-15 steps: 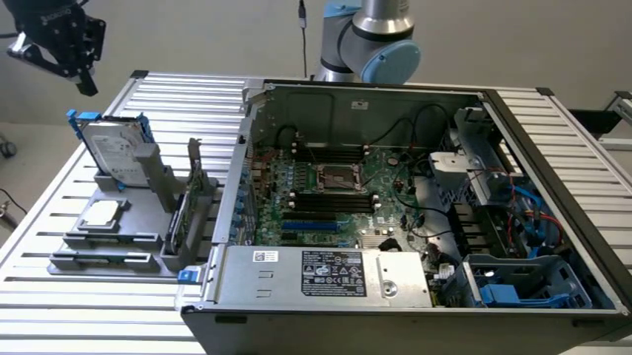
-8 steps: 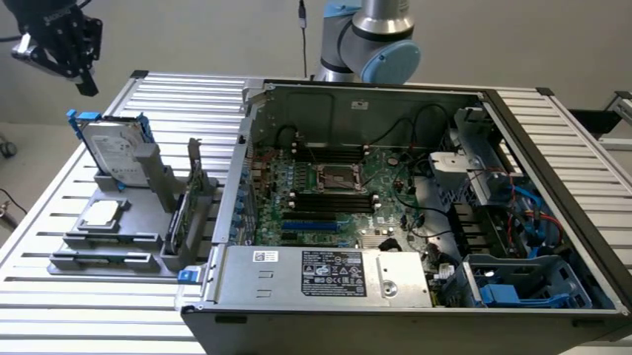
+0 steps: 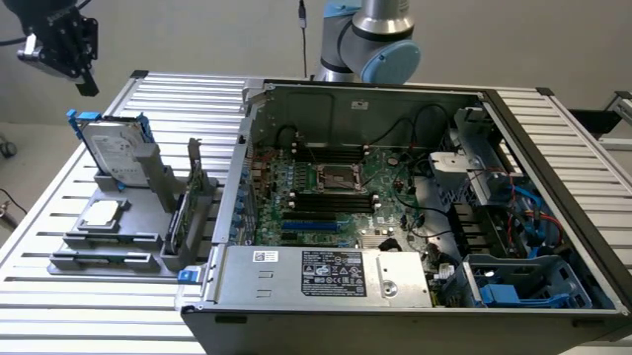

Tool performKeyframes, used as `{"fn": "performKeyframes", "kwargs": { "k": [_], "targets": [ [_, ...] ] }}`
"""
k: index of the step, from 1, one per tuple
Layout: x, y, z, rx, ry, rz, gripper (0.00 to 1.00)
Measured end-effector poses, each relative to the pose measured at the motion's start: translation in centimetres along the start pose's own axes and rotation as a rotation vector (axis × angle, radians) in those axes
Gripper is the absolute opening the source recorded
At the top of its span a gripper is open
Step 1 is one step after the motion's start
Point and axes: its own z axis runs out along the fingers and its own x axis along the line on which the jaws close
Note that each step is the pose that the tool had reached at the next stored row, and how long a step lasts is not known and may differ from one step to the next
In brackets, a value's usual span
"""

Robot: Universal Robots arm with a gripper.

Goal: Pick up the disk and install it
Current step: 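Pick up the disk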

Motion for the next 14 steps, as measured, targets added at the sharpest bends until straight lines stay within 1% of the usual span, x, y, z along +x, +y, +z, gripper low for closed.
{"fn": "performKeyframes", "kwargs": {
  "k": [7,8,10,12,13,14],
  "targets": [
    [0.0,0.00,0.03,0.0024,0.0007,-0.126,0.11],
    [0.0,0.06,0.04,0.0027,0.0008,-0.137,0.11],
    [0.1,0.19,0.03,0.0026,0.0009,-0.146,0.11],
    [0.5,0.28,0.04,0.0027,0.0010,-0.149,0.11],
    [0.8,0.29,0.05,0.0027,0.0010,-0.149,0.12],
    [1.0,0.31,0.06,0.0027,0.0010,-0.149,0.18]
  ]
}}
